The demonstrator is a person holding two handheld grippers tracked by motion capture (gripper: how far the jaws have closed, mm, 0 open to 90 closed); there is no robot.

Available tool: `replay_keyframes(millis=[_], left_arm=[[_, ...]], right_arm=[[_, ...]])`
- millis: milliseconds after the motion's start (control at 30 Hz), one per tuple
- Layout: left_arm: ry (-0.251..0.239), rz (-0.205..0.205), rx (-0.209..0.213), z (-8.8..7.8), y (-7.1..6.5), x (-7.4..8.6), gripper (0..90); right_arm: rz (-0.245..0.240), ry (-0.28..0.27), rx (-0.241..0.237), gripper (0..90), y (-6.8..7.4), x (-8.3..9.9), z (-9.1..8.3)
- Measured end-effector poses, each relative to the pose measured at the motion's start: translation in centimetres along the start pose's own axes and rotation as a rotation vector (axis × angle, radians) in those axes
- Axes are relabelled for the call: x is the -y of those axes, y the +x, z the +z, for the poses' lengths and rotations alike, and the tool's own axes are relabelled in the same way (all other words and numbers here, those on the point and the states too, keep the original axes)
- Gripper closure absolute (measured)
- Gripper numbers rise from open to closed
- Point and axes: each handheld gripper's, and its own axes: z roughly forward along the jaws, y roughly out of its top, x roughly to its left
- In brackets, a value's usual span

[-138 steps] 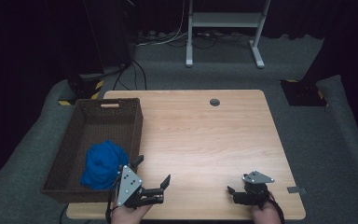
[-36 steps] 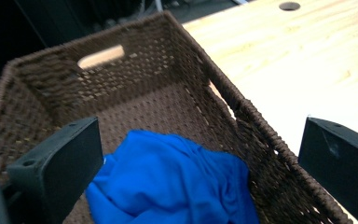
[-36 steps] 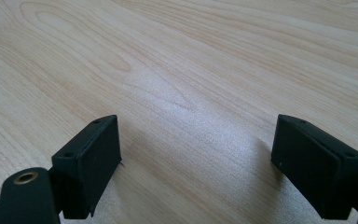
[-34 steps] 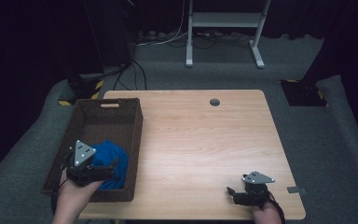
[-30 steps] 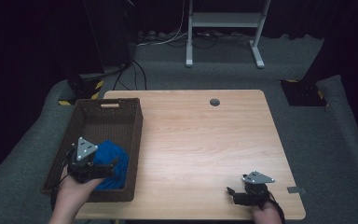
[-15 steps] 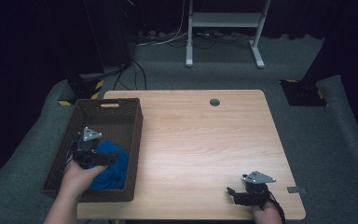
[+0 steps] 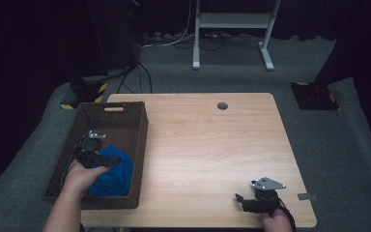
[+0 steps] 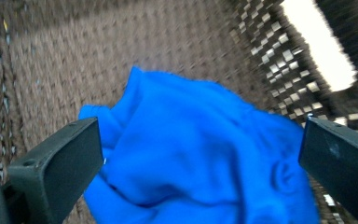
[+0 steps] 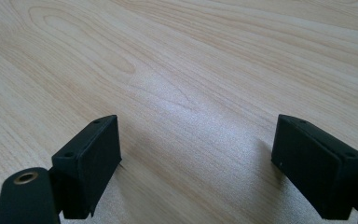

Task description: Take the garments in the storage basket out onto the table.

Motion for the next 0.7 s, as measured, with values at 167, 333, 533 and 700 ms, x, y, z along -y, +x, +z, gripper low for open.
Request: replay_keyframes(millis=[167, 333, 533, 700], left_arm=[[0.066, -0.037, 0.006, 1.5, 1.0, 0.1, 0.1], [0.087, -0.103, 0.054, 2.5, 1.9, 0.3, 0.2], [0.154, -0.097, 0.041, 3.6, 2.4, 0.3, 0.2], [0.207, -0.109, 0.066, 4.5, 2.6, 0.4, 0.3]], right_arm=[[0.001, 0.0, 0.001, 15.3, 0.0, 0.0, 0.0], [0.0, 0.0, -0.001, 15.3, 0.0, 0.0, 0.0], [-0.001, -0.001, -0.006, 15.3, 0.0, 0.0, 0.0], [-0.002, -0.001, -0.01, 15.3, 0.0, 0.0, 0.0]])
